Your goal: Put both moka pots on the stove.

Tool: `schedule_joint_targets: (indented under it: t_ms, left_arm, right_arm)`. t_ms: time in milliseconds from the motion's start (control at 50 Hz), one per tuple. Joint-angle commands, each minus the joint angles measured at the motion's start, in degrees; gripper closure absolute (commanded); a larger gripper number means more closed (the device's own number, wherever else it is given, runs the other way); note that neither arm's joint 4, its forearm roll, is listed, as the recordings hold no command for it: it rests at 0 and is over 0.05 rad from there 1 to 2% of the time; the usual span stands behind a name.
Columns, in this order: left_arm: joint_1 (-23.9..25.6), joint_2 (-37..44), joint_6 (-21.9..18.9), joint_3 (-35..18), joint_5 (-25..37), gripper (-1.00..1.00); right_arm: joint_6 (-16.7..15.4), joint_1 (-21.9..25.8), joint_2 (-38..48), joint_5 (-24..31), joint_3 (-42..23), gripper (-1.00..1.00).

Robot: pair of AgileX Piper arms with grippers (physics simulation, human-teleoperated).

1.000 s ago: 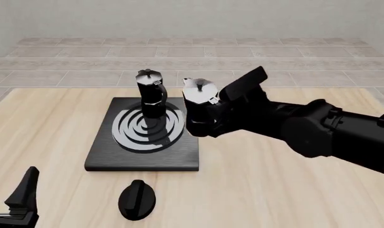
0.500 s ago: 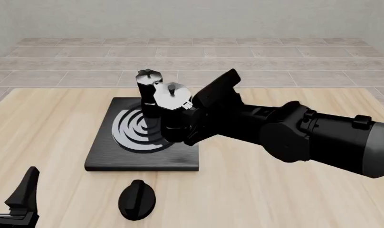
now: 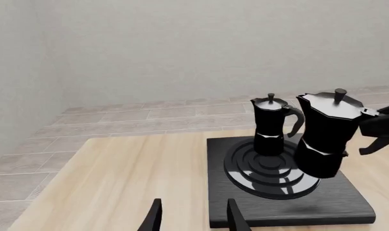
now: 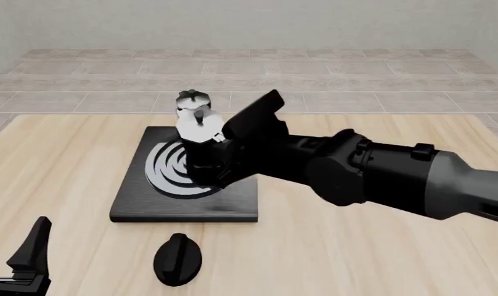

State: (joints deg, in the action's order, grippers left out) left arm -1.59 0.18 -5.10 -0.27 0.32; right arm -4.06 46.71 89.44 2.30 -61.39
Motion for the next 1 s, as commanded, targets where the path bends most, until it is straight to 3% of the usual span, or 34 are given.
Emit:
schedule_joint_targets:
  t_ms: [20,380,1000]
  left_arm:
    - [0.0,0.1,0.1,0.0,0.0,-1.0]
    - [-0.1,0.1,0.0,0.0,-0.1,-1.0]
    - [-0.3,0.0,0.1,0.0,-0.2,-1.0]
  right_arm:
    - [0.9,1.0,1.4,-0.5,-4.4,1.0]
    - [1.8,0.7,5.0,-0.3,-9.1,1.0]
    - [3.3,0.2,8.2,-1.4,-11.1,1.0]
